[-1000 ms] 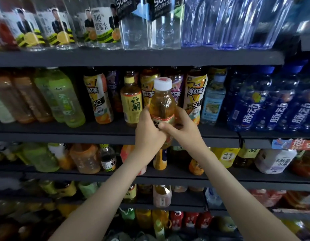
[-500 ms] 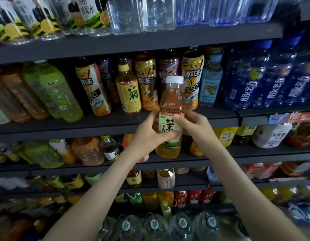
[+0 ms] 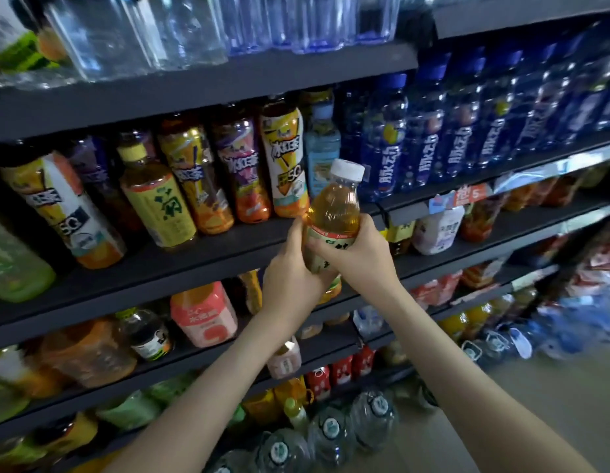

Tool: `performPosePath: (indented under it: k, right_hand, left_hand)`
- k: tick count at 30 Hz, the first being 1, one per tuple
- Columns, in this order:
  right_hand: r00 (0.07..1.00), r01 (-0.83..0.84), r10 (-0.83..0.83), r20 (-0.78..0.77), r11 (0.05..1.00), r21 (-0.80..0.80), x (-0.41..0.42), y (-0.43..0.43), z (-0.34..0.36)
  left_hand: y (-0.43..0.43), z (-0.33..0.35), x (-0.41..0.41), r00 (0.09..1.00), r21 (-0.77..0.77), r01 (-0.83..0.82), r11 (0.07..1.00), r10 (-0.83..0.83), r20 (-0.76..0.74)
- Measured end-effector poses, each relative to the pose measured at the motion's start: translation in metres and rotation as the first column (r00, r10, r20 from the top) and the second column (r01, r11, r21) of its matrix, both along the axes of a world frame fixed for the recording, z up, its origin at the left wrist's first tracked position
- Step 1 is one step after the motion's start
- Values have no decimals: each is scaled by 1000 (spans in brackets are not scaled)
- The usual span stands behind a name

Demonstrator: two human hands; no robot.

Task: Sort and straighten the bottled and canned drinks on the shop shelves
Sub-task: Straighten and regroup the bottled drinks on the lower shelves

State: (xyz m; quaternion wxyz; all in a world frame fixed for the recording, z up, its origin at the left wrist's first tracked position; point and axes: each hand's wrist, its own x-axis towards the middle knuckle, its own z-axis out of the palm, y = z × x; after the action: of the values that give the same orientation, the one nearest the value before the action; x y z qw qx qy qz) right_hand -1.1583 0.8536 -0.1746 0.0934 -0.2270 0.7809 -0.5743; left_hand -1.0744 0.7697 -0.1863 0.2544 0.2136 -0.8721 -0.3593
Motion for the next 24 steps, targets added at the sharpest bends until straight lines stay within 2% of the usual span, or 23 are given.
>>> performPosePath:
  k: [5, 8, 14, 20, 24]
  right_hand:
    - [991, 115, -109, 74, 990, -85, -40, 60, -8]
    - [985, 155, -145, 92, 982, -105, -68, 102, -17]
    - [979, 177, -173, 104, 984, -32, -140, 204, -48]
    - [957, 255, -254, 142, 967, 16, -221, 294, -78]
    - [939, 296, -299, 170, 954, 40, -270, 323, -93]
  left_hand:
    - [39, -7, -39, 969, 124, 248, 961, -246, -34]
    - [70, -19, -67, 952, 134, 307, 942, -305, -39]
    - [152, -56, -145, 988, 60, 152, 987, -152, -11]
    - [230, -95, -215, 990, 153, 96, 984, -110, 84]
    - [253, -104, -260, 990, 161, 71, 984, -90, 113]
